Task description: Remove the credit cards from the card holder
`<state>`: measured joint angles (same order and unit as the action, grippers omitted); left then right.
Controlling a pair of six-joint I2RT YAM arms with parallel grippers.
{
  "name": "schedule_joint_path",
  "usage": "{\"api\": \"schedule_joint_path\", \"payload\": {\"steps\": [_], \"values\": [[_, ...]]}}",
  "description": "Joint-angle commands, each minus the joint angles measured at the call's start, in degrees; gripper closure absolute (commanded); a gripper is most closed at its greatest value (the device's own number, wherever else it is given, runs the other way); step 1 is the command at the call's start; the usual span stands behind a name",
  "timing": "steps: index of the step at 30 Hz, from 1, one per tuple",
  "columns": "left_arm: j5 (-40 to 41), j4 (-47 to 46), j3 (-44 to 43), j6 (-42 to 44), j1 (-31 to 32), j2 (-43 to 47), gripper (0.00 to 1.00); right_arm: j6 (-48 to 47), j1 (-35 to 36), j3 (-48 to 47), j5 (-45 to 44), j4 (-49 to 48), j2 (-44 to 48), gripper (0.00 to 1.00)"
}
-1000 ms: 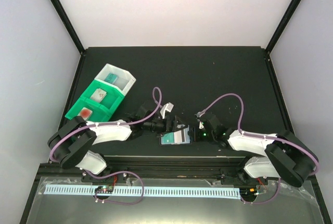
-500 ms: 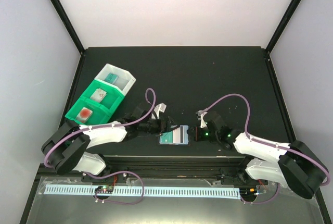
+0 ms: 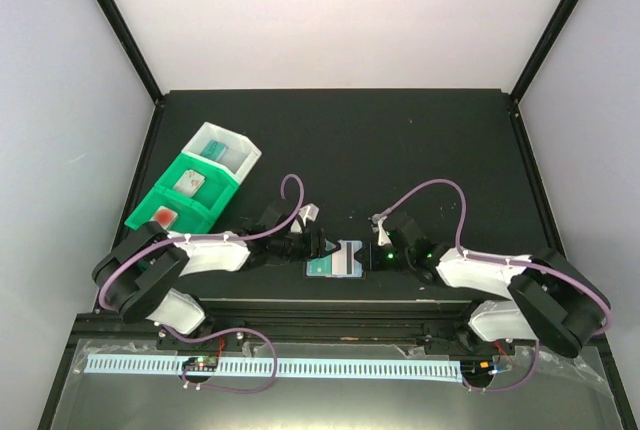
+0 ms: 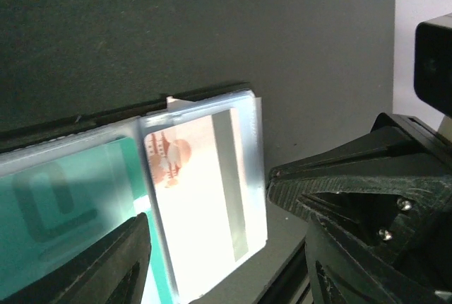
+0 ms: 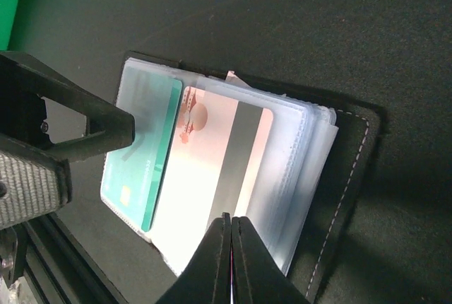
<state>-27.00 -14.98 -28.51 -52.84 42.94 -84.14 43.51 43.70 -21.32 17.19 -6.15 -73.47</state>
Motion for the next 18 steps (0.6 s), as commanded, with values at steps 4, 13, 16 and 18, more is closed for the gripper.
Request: {"api": "schedule_joint_path", "payload": {"steps": [4, 13, 16, 18], "values": [[0.99, -0.93, 0.34, 0.08, -0.40, -2.27, 0.39, -0.58, 0.29, -2.01, -1.98, -0.39, -4.18, 0.97], [-0.08, -3.55, 1.04, -0.95, -0.35, -5.18, 0.48, 0.56, 0.24, 1.31, -3.80, -1.32, -7.02, 0.99], [-0.61, -5.75, 1.49, -1.83, -0.31, -6.37, 0.53, 0.76, 0.27, 1.72, -3.85, -1.72, -6.93, 0.99], [-0.85, -7.32, 1.76, -2.44, -0.27, -7.08, 0.58, 0.77, 0.23, 1.71, -4.07, -1.71, -6.87, 0.99]]}}
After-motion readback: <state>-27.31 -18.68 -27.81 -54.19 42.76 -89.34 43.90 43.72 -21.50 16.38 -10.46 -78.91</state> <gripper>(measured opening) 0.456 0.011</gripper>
